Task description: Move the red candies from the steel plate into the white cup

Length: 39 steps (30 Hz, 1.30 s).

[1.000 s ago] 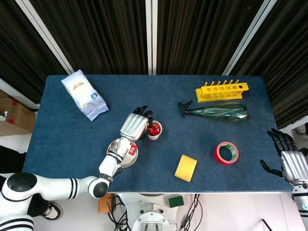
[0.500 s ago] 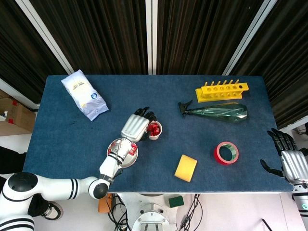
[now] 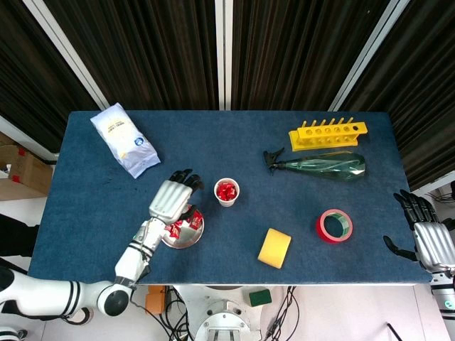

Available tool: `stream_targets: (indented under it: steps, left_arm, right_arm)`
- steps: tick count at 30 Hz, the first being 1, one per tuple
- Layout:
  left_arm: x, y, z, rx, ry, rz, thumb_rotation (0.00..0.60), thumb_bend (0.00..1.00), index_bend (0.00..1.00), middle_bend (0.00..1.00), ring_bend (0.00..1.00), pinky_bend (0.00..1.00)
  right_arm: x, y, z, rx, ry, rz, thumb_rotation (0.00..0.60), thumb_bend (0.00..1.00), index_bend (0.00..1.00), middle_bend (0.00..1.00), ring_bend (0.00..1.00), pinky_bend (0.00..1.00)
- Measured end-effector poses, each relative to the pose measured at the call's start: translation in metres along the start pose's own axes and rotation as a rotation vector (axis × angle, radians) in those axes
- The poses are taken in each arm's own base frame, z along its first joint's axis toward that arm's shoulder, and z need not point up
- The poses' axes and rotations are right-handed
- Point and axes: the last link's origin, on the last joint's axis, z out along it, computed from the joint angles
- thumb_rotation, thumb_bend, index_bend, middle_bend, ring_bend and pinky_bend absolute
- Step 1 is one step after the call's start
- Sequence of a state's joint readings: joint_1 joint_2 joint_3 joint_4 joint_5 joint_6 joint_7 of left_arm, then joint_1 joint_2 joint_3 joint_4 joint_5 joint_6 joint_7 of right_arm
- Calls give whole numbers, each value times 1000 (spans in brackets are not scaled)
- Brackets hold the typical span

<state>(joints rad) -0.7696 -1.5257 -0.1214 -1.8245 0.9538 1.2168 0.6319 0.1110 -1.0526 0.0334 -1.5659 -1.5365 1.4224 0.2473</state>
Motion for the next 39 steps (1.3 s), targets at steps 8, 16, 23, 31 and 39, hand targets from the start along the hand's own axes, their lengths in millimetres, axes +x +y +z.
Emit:
stream_targets:
  steps: [8,16,23,31,39]
  left_arm:
    - [-22,-33,-38,68,-119,24,600,317,364,195,98,165]
    - [-43,-36,-55,21,-168,60,600,317,386,194,85,162]
    - [-53,-32,-54,-8,-147,63,600,314,368,179,67,161]
    - [-65,-28,-49,-58,-124,101,600,315,364,163,59,160]
    - [-72,-33,-49,-27,-158,127,600,315,383,154,57,160]
  right_arm:
    - [-1,-1,-1,2,-4,-4,600,280,8,4,0,0]
    - [-1,-1,-1,2,-2,-4,600,280,8,4,0,0]
    - [-1,-1,-1,3,0,-4,600,280,8,4,0,0]
    - [-2,-1,0,2,-4,-6,600,281,8,5,0,0]
    - [-3,-2,0,1,-6,-10,600,281,8,5,0,0]
